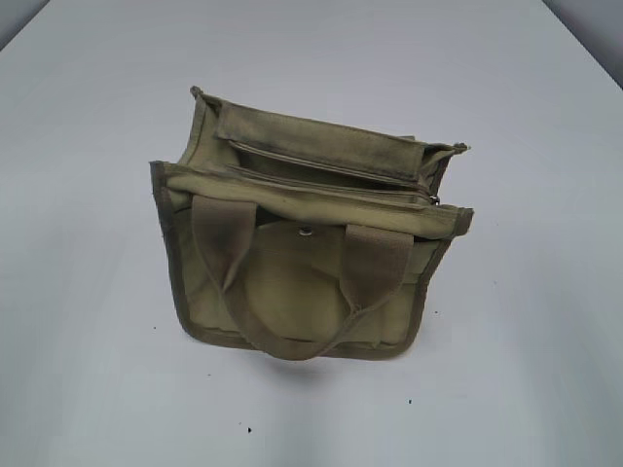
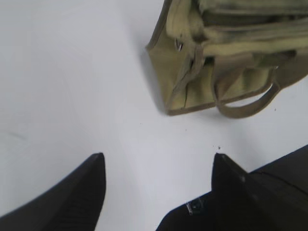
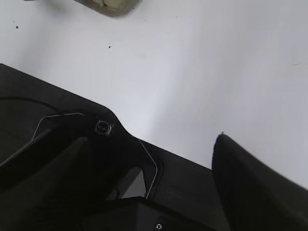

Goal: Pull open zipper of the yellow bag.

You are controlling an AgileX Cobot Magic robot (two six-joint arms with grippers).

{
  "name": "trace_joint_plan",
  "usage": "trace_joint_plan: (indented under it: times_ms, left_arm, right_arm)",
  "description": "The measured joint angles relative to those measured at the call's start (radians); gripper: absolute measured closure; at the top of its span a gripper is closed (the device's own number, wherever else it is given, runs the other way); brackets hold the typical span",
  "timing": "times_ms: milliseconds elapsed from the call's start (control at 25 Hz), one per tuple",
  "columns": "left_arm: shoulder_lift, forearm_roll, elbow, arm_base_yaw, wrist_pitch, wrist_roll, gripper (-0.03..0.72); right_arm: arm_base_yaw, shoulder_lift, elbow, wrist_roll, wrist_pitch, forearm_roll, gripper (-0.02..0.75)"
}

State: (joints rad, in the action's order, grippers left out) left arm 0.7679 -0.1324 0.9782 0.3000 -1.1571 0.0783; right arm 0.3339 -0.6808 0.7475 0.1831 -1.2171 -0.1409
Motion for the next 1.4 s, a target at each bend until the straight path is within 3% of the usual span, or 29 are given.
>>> trace_joint_plan:
  times_ms: [240,440,680,1400]
  left_arm:
    - [-0.365,0.028,-0.284,0.000,-0.011,-0.020,0.160]
    - [-0.613,0.070,-0.408,0.000,0.005,-0.021,0.160]
    - [-0.742,0.084,-0.424,0.000,0.036,-0.021,0.160]
    - [-0.746,0.066,-0.459,0.000,0.094,-0.021,0.162]
  right_arm:
    - [0.000,0.301,-0.112,0.031,-0.002,0.000,0.143]
    - [0.000,0.419,-0.175,0.058,0.052,0.000,0.143]
    - [0.000,0.430,-0.260,0.061,0.110,-0.004,0.143]
    - [0.000,0.430,-0.262,0.065,0.122,-0.018,0.144]
